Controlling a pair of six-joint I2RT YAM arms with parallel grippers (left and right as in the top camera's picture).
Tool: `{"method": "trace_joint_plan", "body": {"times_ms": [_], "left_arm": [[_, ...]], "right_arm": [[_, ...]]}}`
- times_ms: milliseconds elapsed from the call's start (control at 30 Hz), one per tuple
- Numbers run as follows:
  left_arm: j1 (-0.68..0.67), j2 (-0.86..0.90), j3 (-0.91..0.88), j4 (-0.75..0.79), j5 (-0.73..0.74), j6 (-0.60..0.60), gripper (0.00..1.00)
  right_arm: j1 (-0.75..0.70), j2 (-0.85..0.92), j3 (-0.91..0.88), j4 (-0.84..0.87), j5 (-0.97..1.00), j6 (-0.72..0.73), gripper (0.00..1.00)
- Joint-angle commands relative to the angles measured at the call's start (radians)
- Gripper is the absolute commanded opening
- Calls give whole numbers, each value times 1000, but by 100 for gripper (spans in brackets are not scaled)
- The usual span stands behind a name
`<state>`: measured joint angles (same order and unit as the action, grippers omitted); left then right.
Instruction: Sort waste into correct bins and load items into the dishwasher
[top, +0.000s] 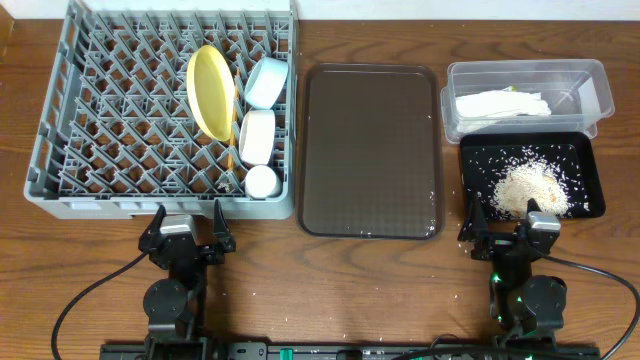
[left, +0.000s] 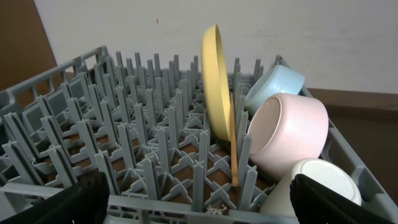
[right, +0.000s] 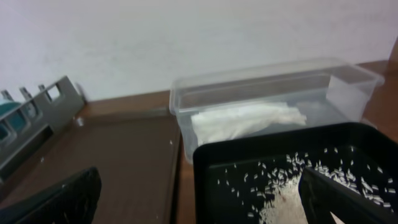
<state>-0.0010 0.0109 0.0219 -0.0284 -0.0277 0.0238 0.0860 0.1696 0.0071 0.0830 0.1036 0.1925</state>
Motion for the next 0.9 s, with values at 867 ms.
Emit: {"method": "trace_joint_plan", "body": {"times_ms": [867], "left_arm": [[3, -6, -18, -42, -9, 5, 94]], "right_arm": [[-5, -163, -2, -151, -33, -22, 99]]}}
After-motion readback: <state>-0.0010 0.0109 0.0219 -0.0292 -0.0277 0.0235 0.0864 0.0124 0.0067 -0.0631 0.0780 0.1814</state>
